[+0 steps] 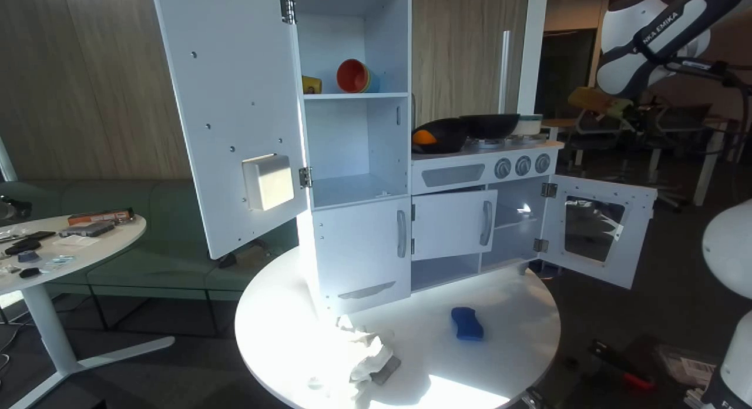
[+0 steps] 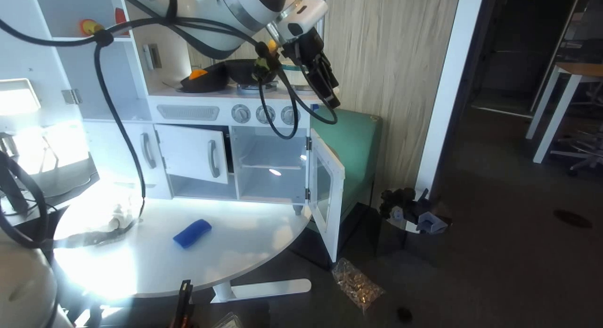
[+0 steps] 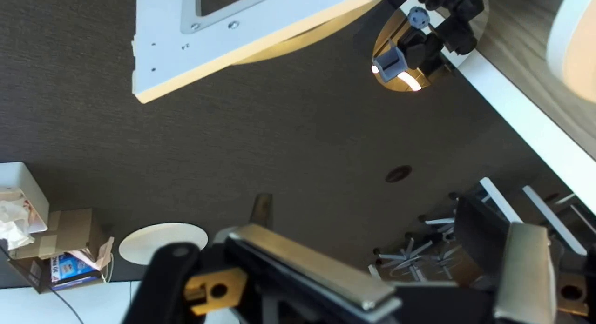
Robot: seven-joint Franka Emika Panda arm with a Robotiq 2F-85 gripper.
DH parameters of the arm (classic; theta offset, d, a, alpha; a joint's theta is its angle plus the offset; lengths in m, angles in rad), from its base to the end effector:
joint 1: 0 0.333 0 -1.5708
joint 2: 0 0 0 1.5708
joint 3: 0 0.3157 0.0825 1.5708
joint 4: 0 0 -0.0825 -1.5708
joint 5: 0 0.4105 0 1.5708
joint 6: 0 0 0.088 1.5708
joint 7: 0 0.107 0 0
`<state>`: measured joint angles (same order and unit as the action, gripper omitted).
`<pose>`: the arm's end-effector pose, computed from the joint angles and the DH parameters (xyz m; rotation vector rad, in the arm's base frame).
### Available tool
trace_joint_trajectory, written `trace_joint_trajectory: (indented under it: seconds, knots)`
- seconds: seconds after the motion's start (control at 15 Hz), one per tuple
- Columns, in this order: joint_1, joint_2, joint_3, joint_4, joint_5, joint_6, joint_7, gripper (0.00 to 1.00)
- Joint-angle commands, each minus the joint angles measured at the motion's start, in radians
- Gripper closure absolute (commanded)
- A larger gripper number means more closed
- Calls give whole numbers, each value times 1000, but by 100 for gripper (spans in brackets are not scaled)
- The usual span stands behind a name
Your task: Open the bottom right cabinet door, remove the black bowl from the cabinet, put it on the sink and then close the bottom right cabinet door
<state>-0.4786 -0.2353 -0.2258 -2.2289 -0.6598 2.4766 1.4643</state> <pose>0.4114 -0.3548 0.5083 1.7651 -2.1100 0.8676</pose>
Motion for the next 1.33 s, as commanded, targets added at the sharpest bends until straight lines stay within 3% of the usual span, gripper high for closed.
trace_joint_trajectory:
  seconds: [0.0,0.6,1.0,1.27]
  knots:
    - [-30,73,-49,5,-87,102,52,0]
    - [-13,273,-157,34,-243,298,144,0]
    - [27,276,-165,-44,-19,326,-27,0]
    - [53,226,-155,-94,247,294,-234,0]
